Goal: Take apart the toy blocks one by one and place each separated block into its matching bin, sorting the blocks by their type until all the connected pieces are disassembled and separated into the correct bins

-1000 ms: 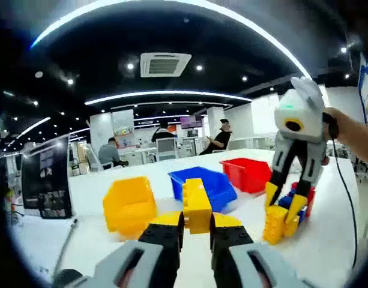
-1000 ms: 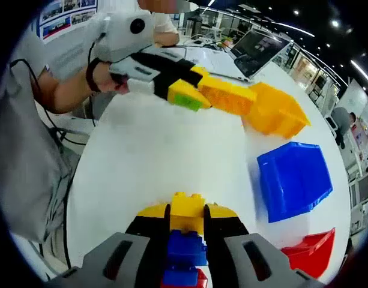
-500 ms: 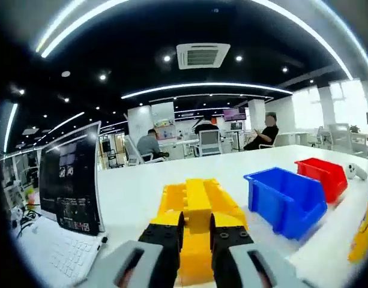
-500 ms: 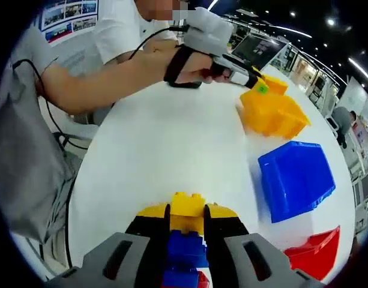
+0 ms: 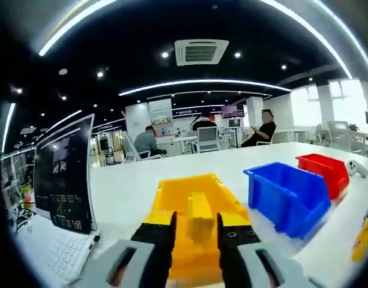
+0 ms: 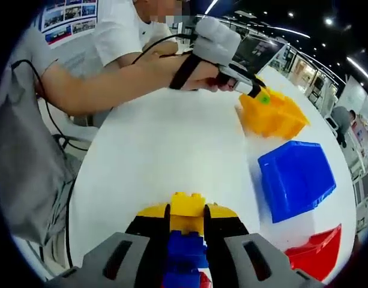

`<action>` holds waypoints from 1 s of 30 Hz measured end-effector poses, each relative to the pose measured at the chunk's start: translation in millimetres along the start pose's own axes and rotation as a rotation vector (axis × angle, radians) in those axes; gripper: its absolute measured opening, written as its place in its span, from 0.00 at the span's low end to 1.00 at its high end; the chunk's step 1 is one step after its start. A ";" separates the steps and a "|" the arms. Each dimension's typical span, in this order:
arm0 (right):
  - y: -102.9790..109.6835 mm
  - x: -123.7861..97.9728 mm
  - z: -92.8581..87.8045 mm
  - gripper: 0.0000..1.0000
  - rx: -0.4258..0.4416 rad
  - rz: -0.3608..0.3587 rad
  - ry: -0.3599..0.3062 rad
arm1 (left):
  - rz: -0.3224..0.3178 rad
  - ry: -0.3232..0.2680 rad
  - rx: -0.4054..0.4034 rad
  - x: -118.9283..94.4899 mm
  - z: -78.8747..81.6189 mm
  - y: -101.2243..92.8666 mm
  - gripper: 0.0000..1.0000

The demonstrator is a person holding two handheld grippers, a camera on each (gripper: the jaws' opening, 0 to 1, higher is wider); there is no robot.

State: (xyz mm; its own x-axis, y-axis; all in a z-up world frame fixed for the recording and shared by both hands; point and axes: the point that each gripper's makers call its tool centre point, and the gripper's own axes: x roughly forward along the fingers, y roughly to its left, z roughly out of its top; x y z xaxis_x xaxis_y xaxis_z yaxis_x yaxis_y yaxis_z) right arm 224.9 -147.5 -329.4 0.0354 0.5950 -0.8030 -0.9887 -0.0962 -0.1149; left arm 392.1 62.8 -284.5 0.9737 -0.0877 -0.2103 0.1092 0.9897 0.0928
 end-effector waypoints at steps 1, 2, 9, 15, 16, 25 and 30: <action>-0.3 0.0 -0.2 0.24 0.002 -0.002 0.001 | -0.001 0.006 -0.008 -0.8 0.0 -0.1 0.46; -0.1 0.0 -0.5 0.24 0.003 -0.002 0.002 | -0.003 0.012 -0.017 -2.4 -0.4 -0.4 0.47; 1.0 -0.6 -0.6 0.24 0.010 -0.012 -0.002 | -0.048 -0.013 -0.016 -30.2 1.1 -17.0 0.45; 1.3 -0.3 -0.6 0.24 0.016 -0.016 -0.016 | -0.134 -0.019 -0.086 -64.7 -8.3 -47.7 0.43; 1.4 -0.2 -0.6 0.24 0.021 -0.015 -0.021 | -0.161 -0.020 -0.108 -72.2 -10.2 -56.3 0.42; 1.6 1.9 0.6 0.25 0.036 -0.024 -0.050 | -0.266 -0.041 -0.222 -110.0 -19.2 -92.3 0.41; 2.0 0.7 0.7 0.25 0.036 -0.048 -0.087 | -0.301 -0.015 -0.261 -117.1 -29.6 -103.7 0.42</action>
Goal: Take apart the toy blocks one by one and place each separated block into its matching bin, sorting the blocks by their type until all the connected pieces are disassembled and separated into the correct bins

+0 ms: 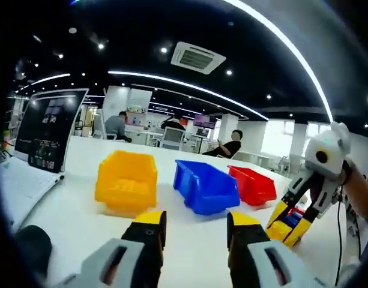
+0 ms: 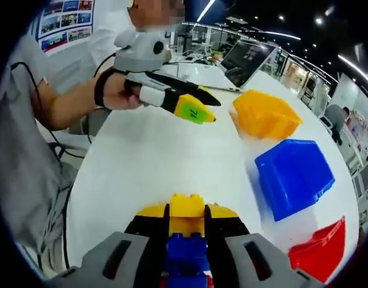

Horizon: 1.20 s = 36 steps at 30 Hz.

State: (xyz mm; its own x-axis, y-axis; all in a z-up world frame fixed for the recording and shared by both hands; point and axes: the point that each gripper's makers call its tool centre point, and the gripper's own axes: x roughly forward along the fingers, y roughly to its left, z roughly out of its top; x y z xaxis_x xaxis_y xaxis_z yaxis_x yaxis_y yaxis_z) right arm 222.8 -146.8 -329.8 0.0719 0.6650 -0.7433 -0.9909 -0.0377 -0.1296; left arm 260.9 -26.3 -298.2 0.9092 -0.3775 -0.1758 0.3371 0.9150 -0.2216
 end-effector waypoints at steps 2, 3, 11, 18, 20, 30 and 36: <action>-2.9 -0.6 0.0 0.25 -0.007 -0.018 -0.018 | -0.004 0.002 0.000 -0.4 -0.7 -1.9 0.42; -3.3 -1.5 -0.3 0.25 -0.006 -0.023 -0.026 | -0.010 0.002 0.000 -0.4 -0.8 -4.1 0.42; -9.3 -17.2 -0.6 0.31 0.145 -0.029 -0.150 | -0.079 0.004 0.015 4.8 0.6 -26.9 0.42; -13.1 -37.7 -6.0 0.40 0.175 -0.071 -0.239 | -0.126 0.006 0.017 2.6 0.2 -38.4 0.42; -11.4 -39.7 -11.6 0.43 0.171 -0.080 -0.239 | -0.137 0.002 0.012 3.2 1.1 -41.0 0.42; -0.5 -30.1 -9.8 0.35 0.119 -0.049 -0.268 | -0.403 0.085 0.202 11.2 -7.9 -93.5 0.42; -2.9 -28.3 -19.6 0.28 0.138 -0.040 -0.230 | -0.625 0.134 0.267 10.6 -21.3 -128.0 0.41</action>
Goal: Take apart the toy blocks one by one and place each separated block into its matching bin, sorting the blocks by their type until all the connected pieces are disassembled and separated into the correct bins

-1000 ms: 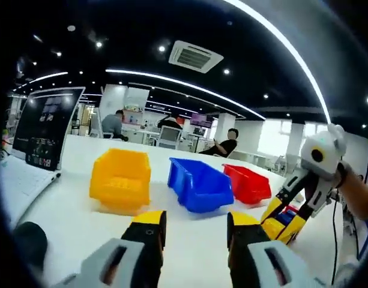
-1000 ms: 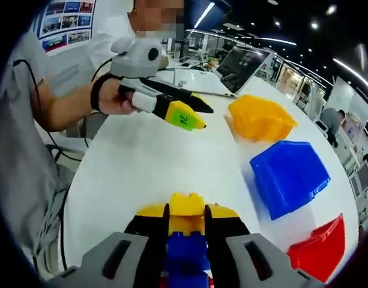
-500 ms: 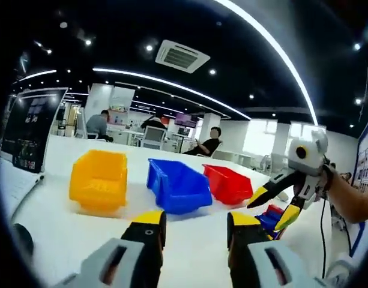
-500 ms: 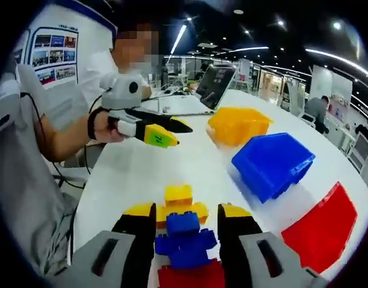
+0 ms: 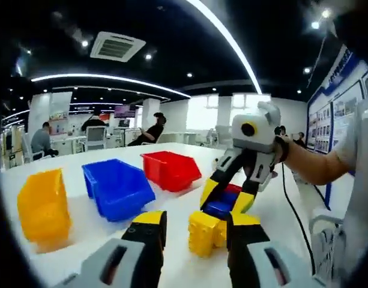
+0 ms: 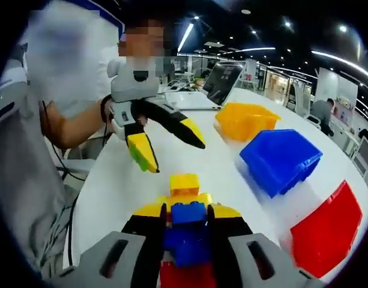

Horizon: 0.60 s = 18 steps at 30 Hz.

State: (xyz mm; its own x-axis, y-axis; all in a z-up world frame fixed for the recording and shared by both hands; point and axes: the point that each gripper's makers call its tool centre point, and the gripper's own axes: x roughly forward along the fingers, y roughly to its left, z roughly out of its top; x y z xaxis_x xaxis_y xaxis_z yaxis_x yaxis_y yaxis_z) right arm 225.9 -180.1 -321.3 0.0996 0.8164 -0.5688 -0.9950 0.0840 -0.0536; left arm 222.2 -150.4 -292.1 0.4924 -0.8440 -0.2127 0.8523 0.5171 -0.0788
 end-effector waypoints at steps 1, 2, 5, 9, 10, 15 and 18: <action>-0.6 -0.7 -0.7 0.26 -0.009 -0.003 -0.004 | -0.017 0.003 0.000 1.3 -0.2 -1.9 0.41; -0.2 -0.7 -0.9 0.25 -0.012 0.000 -0.005 | -0.025 0.004 0.002 2.1 -0.2 -2.7 0.41; 3.7 -0.8 -1.4 0.25 -0.031 0.020 -0.002 | -0.085 0.033 0.048 9.9 -4.3 -6.0 0.41; 11.7 -0.9 -1.8 0.25 -0.049 0.057 0.002 | -0.170 0.053 0.103 12.5 -6.3 -13.6 0.38; 13.7 -1.0 -2.0 0.25 -0.052 0.066 0.001 | -0.190 0.055 0.124 12.5 -7.0 -16.1 0.37; 17.9 -2.8 -2.9 0.25 -0.062 0.083 -0.005 | -0.323 0.049 0.219 9.6 -8.8 -34.7 0.29; 18.0 -2.9 -2.9 0.24 -0.063 0.083 -0.008 | -0.332 0.052 0.212 10.4 -5.0 -28.0 0.30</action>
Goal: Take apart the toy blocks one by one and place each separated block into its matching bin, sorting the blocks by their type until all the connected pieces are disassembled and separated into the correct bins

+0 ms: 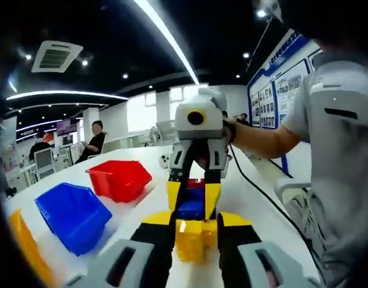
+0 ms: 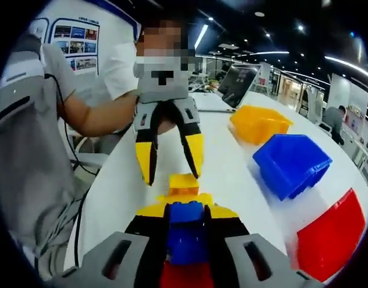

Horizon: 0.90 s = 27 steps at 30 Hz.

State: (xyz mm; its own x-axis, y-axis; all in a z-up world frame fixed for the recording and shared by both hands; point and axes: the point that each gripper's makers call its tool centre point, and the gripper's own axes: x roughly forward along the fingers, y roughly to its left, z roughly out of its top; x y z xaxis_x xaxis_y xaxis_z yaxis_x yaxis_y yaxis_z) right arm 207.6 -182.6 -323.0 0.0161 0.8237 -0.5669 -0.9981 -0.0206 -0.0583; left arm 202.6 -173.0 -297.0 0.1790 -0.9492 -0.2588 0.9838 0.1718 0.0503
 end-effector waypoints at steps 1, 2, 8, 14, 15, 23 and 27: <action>-0.1 -0.1 0.1 0.24 -0.001 0.000 0.000 | -0.003 0.005 -0.002 0.0 -0.4 2.4 0.30; 0.0 -0.2 0.0 0.24 -0.001 0.000 0.000 | -0.003 0.014 -0.006 0.0 -2.2 5.0 0.31; 3.2 -1.1 -0.1 0.24 -0.010 0.012 -0.002 | -0.044 0.064 -0.029 4.2 -14.1 5.2 0.30; 3.7 -1.4 0.2 0.24 -0.007 0.014 -0.003 | -0.069 0.104 -0.037 11.0 -21.9 0.0 0.25; 4.0 -2.0 -0.3 0.24 -0.005 0.014 -0.003 | -0.063 0.102 -0.038 10.0 -21.8 2.1 0.25; 3.5 -2.7 -0.4 0.24 0.007 -0.001 -0.005 | -0.010 0.108 -0.088 8.0 -22.9 1.6 0.23; 4.0 -3.0 -0.6 0.24 0.014 -0.007 -0.006 | 0.003 0.109 -0.098 8.1 -23.5 1.4 0.23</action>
State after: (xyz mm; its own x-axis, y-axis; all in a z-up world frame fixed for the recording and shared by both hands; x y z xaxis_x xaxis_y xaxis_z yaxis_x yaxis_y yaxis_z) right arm 203.6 -185.6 -322.0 0.0231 0.8273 -0.5613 -0.9987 -0.0064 -0.0506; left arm 205.5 -174.2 -321.7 0.1762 -0.9152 -0.3625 0.9779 0.2049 -0.0422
